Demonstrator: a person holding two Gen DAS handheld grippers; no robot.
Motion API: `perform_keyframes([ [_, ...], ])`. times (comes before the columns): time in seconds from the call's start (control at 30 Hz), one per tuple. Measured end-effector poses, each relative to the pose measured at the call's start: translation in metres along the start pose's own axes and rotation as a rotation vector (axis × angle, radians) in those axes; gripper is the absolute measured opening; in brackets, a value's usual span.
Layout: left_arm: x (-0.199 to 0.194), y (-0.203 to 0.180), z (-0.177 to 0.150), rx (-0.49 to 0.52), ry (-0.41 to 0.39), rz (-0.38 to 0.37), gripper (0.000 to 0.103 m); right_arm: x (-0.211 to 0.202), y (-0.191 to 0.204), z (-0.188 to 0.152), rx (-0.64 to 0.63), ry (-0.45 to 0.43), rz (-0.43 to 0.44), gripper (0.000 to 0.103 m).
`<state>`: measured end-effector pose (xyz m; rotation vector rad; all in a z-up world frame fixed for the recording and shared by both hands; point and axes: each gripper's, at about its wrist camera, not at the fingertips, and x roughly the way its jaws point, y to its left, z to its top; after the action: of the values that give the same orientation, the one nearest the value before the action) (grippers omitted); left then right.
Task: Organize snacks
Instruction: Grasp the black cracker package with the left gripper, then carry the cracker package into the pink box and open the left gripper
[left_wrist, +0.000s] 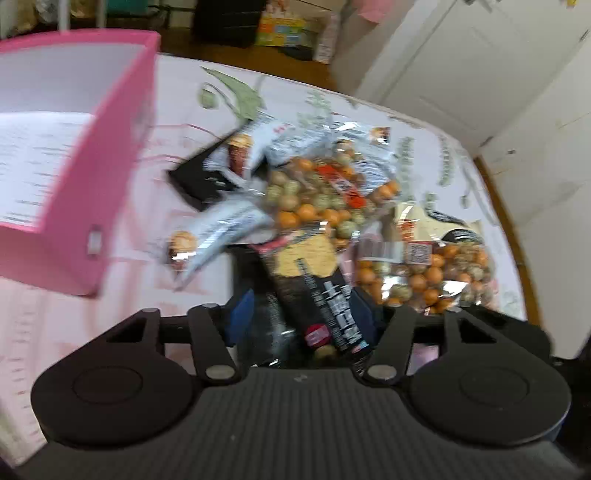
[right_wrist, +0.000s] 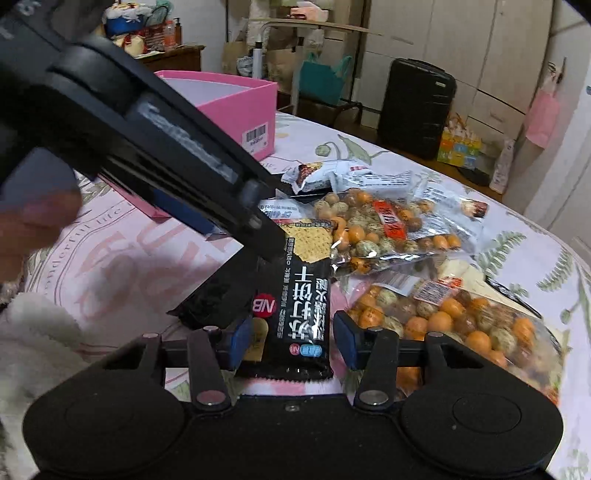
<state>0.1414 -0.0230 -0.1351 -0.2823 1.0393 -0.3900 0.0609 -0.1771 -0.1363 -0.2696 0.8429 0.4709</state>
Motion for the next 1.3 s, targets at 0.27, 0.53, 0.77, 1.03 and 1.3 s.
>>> perform_keyframes([
  [0.27,0.025,0.005,-0.01,-0.025,0.024,-0.059,0.044,0.017,0.005,-0.002,0.048,-0.015,0.057,0.075],
  [0.53,0.024,0.015,-0.004,-0.114,0.058,-0.101,0.044,0.018,-0.004,0.0,0.126,0.008,0.024,0.054],
  [0.77,0.011,0.009,-0.007,-0.069,0.059,-0.082,0.044,0.015,-0.001,0.003,0.179,0.011,0.03,0.052],
  [1.03,-0.016,-0.001,-0.015,0.009,0.134,-0.033,0.044,-0.002,0.013,0.016,0.194,0.087,0.064,0.052],
  [1.3,-0.061,-0.011,-0.024,0.035,0.118,0.017,0.044,-0.034,0.037,0.033,0.174,0.11,0.076,0.052],
])
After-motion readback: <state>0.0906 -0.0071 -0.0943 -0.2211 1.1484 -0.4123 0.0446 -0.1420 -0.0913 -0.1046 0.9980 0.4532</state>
